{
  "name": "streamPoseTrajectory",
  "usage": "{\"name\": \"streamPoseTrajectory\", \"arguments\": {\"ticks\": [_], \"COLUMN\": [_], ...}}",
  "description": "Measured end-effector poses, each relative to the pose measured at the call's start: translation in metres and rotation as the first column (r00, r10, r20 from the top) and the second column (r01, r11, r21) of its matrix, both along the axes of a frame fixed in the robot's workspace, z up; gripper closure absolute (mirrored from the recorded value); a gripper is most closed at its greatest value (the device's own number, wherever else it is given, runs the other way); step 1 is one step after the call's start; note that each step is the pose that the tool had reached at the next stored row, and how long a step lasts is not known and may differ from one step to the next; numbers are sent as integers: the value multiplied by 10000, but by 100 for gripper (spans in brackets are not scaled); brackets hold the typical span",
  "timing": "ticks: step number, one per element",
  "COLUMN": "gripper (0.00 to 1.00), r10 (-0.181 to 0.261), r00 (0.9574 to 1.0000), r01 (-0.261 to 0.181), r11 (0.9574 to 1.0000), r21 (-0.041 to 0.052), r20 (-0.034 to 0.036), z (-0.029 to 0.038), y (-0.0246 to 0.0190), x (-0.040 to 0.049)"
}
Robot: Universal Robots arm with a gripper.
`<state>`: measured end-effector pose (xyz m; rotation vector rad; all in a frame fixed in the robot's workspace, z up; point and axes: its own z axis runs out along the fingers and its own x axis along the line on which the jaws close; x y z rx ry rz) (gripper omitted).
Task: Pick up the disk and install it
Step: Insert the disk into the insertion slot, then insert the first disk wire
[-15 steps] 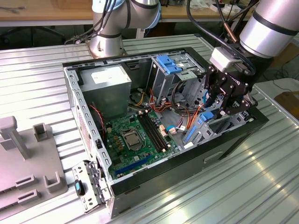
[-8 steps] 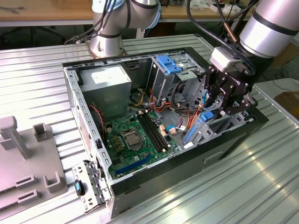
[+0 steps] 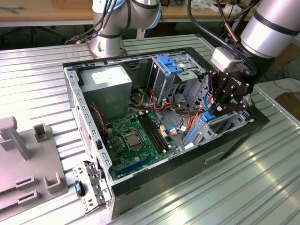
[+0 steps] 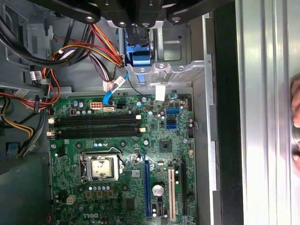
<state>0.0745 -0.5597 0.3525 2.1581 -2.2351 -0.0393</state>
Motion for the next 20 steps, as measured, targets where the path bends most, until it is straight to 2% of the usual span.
{"name": "streamPoseTrajectory", "arguments": {"ticks": [11,20], "gripper": [89,89], "r10": [0,0], "r00": [10000,10000], "r01": [0,0], "r11": [10000,10000], "r21": [-1,0], "r20": [0,0], "z": [0,-8], "y": [0,0], "x": [1,217]}}
